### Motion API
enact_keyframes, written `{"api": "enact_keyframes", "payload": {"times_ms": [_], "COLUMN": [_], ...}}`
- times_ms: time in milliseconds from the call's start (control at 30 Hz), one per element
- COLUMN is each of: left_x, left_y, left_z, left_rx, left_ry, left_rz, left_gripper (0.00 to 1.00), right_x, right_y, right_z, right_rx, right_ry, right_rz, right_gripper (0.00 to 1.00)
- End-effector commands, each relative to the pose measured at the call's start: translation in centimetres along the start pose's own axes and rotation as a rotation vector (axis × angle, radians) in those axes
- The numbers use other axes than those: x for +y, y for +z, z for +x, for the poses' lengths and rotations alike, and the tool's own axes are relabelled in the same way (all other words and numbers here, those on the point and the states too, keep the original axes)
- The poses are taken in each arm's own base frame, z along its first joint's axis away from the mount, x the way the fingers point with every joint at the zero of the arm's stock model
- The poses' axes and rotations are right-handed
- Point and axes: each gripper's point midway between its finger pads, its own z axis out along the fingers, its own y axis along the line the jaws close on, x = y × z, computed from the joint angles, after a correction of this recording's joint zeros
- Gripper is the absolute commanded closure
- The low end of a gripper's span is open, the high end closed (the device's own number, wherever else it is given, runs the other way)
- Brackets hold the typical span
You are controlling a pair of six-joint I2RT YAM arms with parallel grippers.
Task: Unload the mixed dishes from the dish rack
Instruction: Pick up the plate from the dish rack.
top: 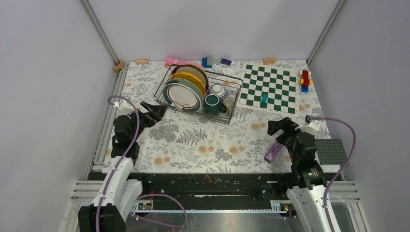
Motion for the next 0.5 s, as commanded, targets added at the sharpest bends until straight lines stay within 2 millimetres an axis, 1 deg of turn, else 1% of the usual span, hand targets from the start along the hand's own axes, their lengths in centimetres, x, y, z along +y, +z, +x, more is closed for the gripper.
{"api": "enact_keyframes", "payload": {"times_ms": [0,100,200,267,333,400,467], "left_x": [-2.5,-2.5,-2.8,-2.8,-2.8,-2.6,-2.4], "left_y": [0.2,0.3,0.3,0.3,0.4,0.4,0.5], "left_z": [-2.3,-2.2,-1.9,-1.7,-1.6,-1.6,-1.5], "left_rx": [-0.055,-0.048,-0.032,-0.022,-0.017,-0.015,-0.01], "left_ry": [0.048,0.044,0.035,0.029,0.026,0.021,0.019], "left_rz": [0.078,0.082,0.102,0.106,0.105,0.097,0.084], "left_gripper": [0.01,0.01,0.01,0.01,0.01,0.01,0.01], "right_x": [2.2,3.7,6.9,9.1,11.5,13.8,15.8], "right_y": [-0.3,-0.6,-1.3,-1.8,-2.2,-2.3,-1.9], "right_z": [-1.1,-0.9,-0.4,0.1,-0.2,0.1,0.1], "right_rx": [-0.05,-0.055,-0.019,0.045,0.106,0.169,0.201], "right_ry": [-0.016,-0.017,-0.06,-0.093,-0.1,-0.104,-0.104], "right_rz": [-0.126,-0.219,-0.406,-0.517,-0.614,-0.73,-0.823], "right_gripper": [0.01,0.02,0.01,0.01,0.02,0.01,0.01]}}
